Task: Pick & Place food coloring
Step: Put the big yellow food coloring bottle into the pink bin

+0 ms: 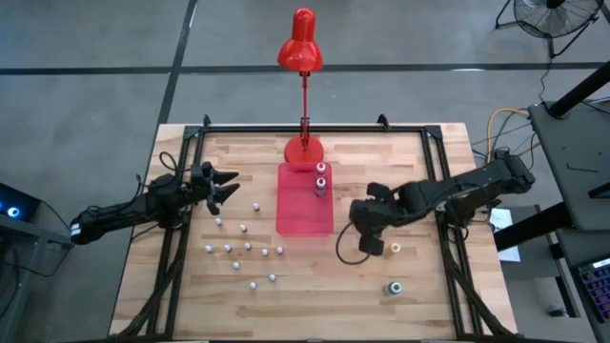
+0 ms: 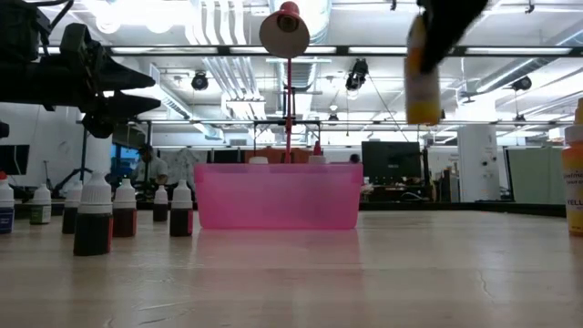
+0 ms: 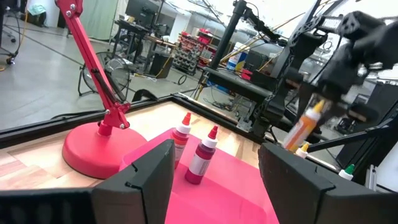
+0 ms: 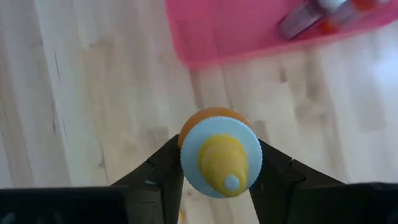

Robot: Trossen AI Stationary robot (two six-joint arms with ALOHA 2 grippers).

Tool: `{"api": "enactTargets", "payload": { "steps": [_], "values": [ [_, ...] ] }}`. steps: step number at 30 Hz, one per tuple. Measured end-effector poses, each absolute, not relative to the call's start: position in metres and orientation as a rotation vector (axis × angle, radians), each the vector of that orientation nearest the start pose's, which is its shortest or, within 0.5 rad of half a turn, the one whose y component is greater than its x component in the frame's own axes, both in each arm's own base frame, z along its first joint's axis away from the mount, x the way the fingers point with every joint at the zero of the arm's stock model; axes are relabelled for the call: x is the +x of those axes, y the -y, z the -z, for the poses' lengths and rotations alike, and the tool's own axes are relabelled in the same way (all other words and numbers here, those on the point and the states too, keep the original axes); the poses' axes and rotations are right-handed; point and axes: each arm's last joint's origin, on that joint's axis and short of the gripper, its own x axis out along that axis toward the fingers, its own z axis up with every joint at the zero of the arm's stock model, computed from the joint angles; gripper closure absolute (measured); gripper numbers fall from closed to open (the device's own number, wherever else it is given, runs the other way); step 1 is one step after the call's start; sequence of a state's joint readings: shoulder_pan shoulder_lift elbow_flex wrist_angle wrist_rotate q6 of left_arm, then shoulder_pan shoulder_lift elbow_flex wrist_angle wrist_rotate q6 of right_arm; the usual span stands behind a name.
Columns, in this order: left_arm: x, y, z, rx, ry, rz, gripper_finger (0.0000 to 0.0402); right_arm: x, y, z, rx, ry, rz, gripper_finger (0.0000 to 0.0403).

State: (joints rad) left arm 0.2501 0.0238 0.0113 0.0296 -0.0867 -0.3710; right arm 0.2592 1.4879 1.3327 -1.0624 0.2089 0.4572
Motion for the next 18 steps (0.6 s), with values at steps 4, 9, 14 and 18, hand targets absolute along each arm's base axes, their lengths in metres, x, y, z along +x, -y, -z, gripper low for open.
{"api": "enactTargets", "payload": {
  "steps": [4,9,14,18],
  "values": [
    [0.095,-0.027,-0.168,-0.366,0.08,-0.33,0.0197,0.282,-0.053,-0.323,0.097,-1.154,0.23,0.0269],
    [0.095,-0.027,-0.168,-0.366,0.08,-0.33,0.0197,0.299,-0.036,-0.344,0.064,-1.167,0.238,0.0269],
    [0.095,-0.027,-0.168,-0.366,0.079,-0.329,0.0197,0.323,-0.016,-0.355,0.032,-1.162,0.245,0.0269],
    [0.095,-0.027,-0.168,-0.366,0.079,-0.33,0.0197,0.345,0.001,-0.354,0.033,-1.162,0.234,0.0269]
  ]
}}
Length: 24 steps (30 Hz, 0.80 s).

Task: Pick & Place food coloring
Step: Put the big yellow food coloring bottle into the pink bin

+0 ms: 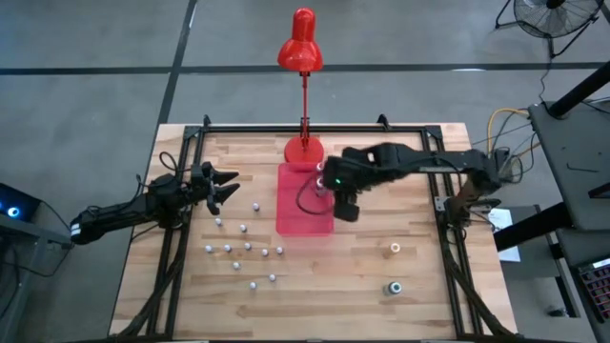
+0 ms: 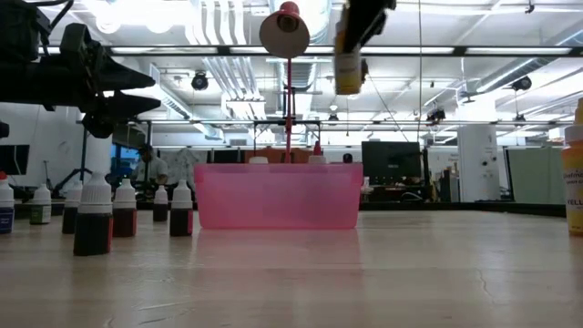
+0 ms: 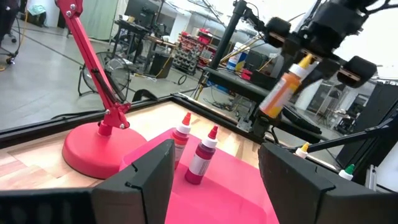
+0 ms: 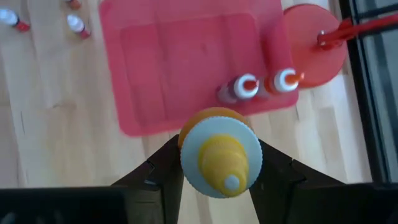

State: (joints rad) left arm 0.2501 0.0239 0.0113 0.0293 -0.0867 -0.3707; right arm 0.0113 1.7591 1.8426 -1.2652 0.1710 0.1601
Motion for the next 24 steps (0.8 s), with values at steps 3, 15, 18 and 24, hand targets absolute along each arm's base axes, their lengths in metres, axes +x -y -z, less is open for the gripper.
{"api": "enactTargets", "payload": {
  "steps": [3,15,18,24],
  "values": [
    [0.095,-0.027,-0.168,-0.366,0.079,-0.33,0.0197,0.361,0.014,-0.346,0.038,-1.181,0.229,0.0269],
    [0.095,-0.027,-0.168,-0.366,0.079,-0.33,0.0197,0.406,0.036,-0.291,0.067,-1.235,0.18,0.0269],
    [0.095,-0.027,-0.168,-0.366,0.079,-0.329,0.0197,0.411,0.038,-0.274,0.075,-1.251,0.182,0.0269],
    [0.095,-0.027,-0.168,-0.366,0.079,-0.33,0.0197,0.411,0.037,-0.244,0.116,-1.257,0.184,0.0269]
  ]
}}
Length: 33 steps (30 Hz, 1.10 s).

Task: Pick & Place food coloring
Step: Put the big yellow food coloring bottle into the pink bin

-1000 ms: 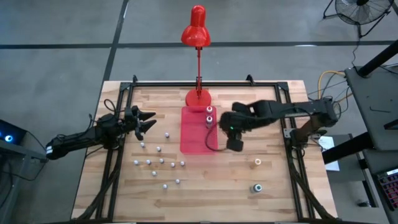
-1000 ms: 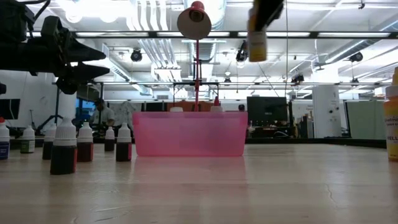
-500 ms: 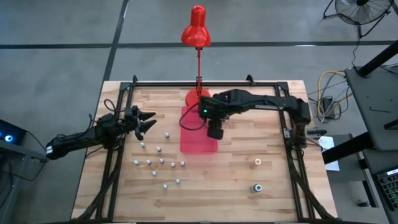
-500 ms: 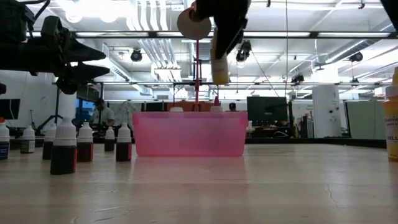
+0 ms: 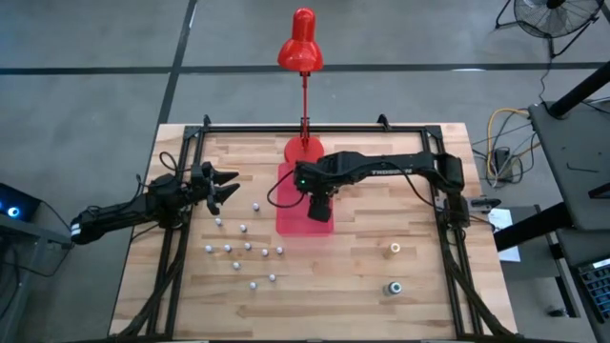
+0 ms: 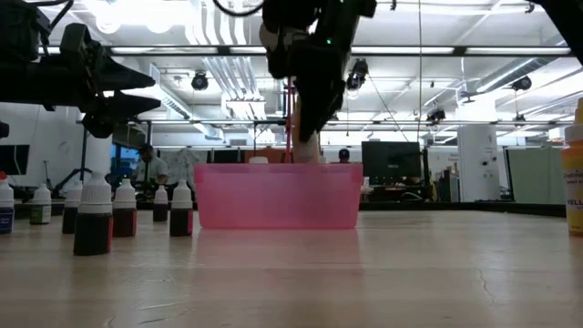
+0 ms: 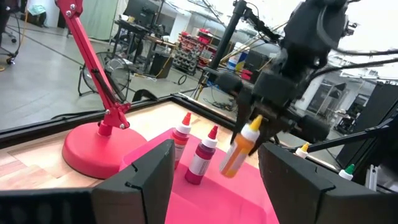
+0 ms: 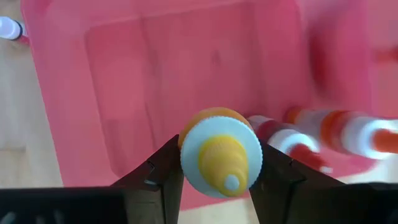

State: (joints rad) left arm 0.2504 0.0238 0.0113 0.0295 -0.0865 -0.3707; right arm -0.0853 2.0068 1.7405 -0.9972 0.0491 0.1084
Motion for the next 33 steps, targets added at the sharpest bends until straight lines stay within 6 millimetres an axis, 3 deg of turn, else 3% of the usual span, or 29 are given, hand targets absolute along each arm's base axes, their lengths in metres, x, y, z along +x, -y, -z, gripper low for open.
{"api": "enactTargets", "payload": {
  "steps": [9,19,28,33],
  "values": [
    [0.095,-0.027,-0.168,-0.366,0.08,-0.33,0.0197,0.403,0.035,-0.211,0.174,-1.238,0.217,0.0269],
    [0.095,-0.027,-0.168,-0.366,0.079,-0.33,0.0197,0.397,0.034,-0.189,0.173,-1.194,0.224,0.0269],
    [0.095,-0.027,-0.168,-0.366,0.079,-0.33,0.0197,0.395,0.034,-0.185,0.178,-1.185,0.228,0.0266],
    [0.095,-0.027,-0.168,-0.366,0.079,-0.33,0.0197,0.391,0.034,-0.19,0.194,-1.192,0.232,0.0239]
  ]
}}
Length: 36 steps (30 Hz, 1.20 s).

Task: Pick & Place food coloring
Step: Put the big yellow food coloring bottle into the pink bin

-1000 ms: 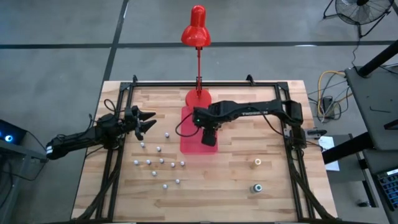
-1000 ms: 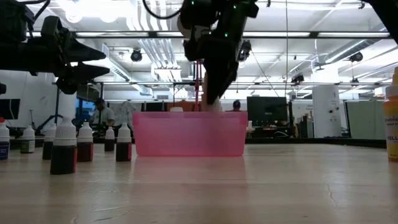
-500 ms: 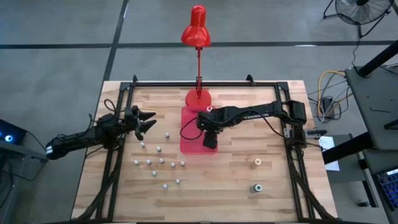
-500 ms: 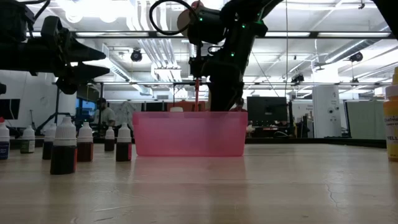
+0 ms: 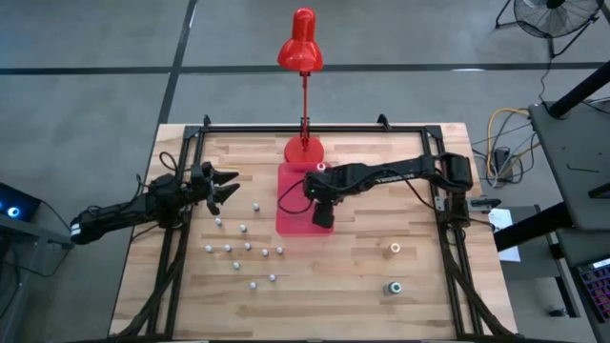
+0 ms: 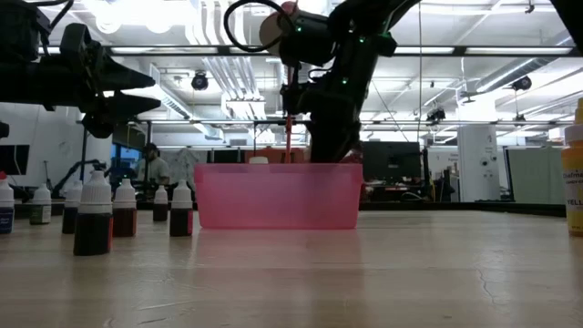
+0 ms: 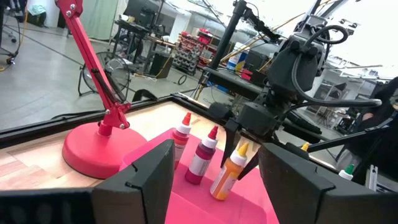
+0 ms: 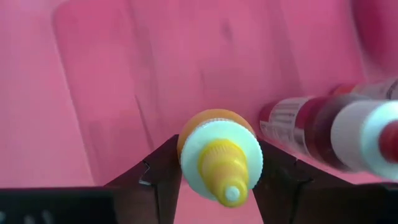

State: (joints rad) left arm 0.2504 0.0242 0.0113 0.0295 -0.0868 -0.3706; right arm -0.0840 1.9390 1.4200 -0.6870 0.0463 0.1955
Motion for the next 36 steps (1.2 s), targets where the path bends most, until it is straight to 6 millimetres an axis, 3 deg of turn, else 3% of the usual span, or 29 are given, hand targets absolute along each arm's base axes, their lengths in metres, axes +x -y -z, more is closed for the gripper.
{"api": "enactTargets", "payload": {
  "steps": [11,18,25,36],
  "values": [
    [0.095,-0.027,-0.168,-0.366,0.079,-0.33,0.0197,0.381,0.037,-0.21,0.189,-1.167,0.233,0.0188],
    [0.095,-0.027,-0.168,-0.366,0.079,-0.33,0.0197,0.369,0.035,-0.245,0.177,-1.107,0.224,0.0179],
    [0.095,-0.027,-0.168,-0.366,0.079,-0.33,0.0197,0.342,0.029,-0.285,0.171,-1.043,0.211,0.0153],
    [0.095,-0.027,-0.168,-0.366,0.079,-0.33,0.0197,0.285,-0.006,-0.334,0.009,-1.066,0.054,0.0065]
  ]
}}
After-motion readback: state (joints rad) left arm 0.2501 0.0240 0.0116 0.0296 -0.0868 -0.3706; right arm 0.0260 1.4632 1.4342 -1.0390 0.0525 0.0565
